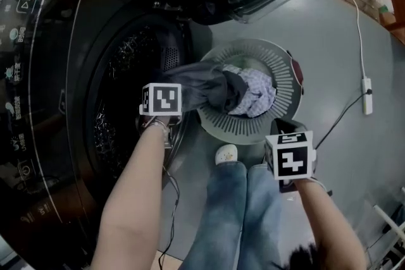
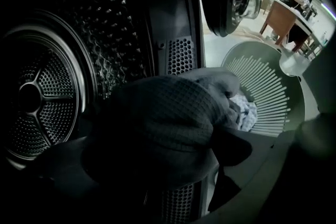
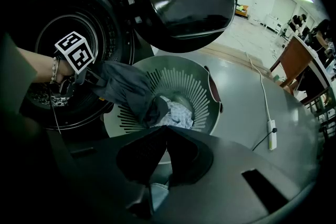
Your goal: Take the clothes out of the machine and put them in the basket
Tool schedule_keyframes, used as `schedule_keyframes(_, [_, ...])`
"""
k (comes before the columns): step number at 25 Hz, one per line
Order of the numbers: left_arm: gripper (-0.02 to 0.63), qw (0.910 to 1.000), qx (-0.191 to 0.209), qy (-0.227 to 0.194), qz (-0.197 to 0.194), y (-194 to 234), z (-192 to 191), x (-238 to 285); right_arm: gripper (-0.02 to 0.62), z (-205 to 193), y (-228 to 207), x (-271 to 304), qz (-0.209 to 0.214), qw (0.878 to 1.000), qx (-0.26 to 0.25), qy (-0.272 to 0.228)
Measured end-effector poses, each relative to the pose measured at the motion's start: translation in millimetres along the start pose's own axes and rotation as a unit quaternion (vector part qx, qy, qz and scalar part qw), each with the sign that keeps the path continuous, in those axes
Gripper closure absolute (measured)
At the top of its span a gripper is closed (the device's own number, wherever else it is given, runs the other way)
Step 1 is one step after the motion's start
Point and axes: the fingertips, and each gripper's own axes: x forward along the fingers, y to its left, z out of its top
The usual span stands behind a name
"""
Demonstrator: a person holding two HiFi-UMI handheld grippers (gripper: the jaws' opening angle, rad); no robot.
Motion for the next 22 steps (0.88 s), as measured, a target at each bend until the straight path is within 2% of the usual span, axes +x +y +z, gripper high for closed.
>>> schedule_keyframes(2, [0.154,1.0,0.001,-0.001,-0.001,-2.8,0.5,-1.0,0.594,0.5,1.4,-0.3,0.001,1.0,0.004,-0.001])
schedule_keyframes(5, [0.207,0.9994,-0.009,-0.019,0.028,-1.1,-0.4,-10.1,0.594,1.4,4.5,-1.4,0.004,1.0,0.005,-0.003])
schedule_keyframes(7, [0.32,0.9974,-0.021,-0.036,0.059,4.3,0.0,-22.3,0.594,0.8,3.8,-2.5,0.004,1.0,0.004,-0.005])
schedule_keyframes(9, [0.493,0.995,-0.026,-0.05,0.082,7.5,-0.7,-35.6,0.594,-2.9,0.0,-3.1,0.001,1.0,0.007,-0.003])
schedule_keyframes(11, [0.508,0.9945,-0.034,-0.055,0.082,8.7,-4.6,-45.9,0.594,-6.4,-3.0,-3.7,-0.001,1.0,0.013,0.0])
schedule_keyframes(14, [0.511,0.995,-0.055,-0.065,0.053,1.0,-7.4,-53.8,0.594,-7.0,-5.7,-5.5,-0.001,1.0,0.014,0.0])
schedule_keyframes(19, [0.511,0.9921,-0.069,-0.095,0.043,-8.9,-0.3,-78.0,0.594,-5.2,-10.6,-11.1,-0.006,1.0,0.016,-0.003])
schedule_keyframes(22, [0.512,0.9901,-0.088,-0.109,0.013,-25.8,2.8,-91.5,0.594,-1.1,-11.0,-14.7,-0.006,1.0,0.019,-0.007])
